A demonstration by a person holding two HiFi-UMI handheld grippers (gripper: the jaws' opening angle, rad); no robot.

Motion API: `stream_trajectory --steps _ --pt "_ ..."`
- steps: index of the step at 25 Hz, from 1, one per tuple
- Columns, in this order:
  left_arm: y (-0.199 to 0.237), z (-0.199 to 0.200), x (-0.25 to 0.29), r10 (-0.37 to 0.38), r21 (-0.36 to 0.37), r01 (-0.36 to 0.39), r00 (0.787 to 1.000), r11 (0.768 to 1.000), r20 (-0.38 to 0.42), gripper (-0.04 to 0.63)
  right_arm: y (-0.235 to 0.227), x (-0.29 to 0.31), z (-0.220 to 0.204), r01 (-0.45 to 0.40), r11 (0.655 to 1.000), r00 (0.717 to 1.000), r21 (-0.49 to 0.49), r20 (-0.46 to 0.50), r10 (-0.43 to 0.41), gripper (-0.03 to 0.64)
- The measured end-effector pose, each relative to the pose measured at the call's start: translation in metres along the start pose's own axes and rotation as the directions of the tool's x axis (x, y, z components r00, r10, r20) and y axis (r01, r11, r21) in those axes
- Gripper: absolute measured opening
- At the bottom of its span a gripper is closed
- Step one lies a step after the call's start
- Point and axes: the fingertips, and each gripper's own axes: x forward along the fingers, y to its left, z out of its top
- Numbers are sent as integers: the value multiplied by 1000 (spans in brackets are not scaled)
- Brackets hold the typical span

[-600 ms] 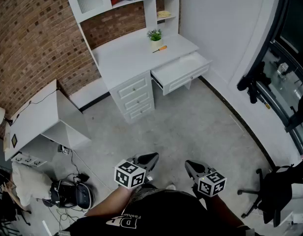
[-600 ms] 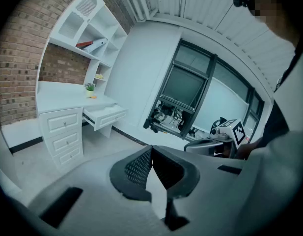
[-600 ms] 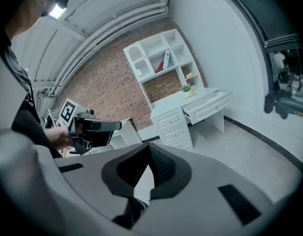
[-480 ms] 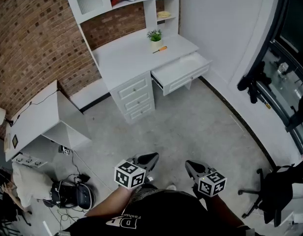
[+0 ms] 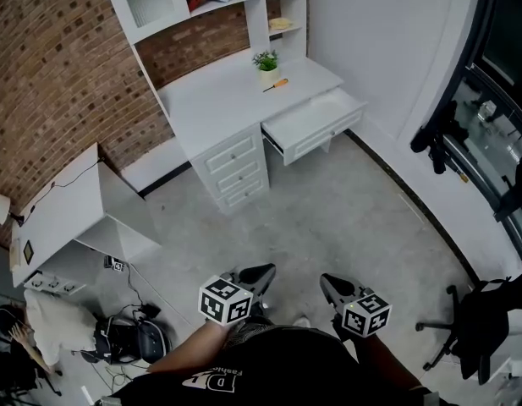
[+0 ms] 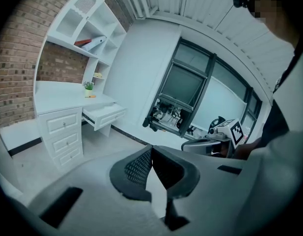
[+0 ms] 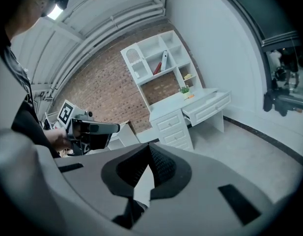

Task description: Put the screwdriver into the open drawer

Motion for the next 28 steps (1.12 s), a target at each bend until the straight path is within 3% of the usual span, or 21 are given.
stream_trajectory --steps 8,20,28 --pt "42 36 0 -45 31 44 999 999 24 18 2 38 32 46 999 998 1 34 -46 3" --pt "148 77 -22 -65 37 64 997 997 42 18 21 137 79 84 996 996 -31 32 -83 4" --pt "205 78 -31 -86 44 85 996 995 13 18 28 182 90 136 990 990 -22 27 -135 3"
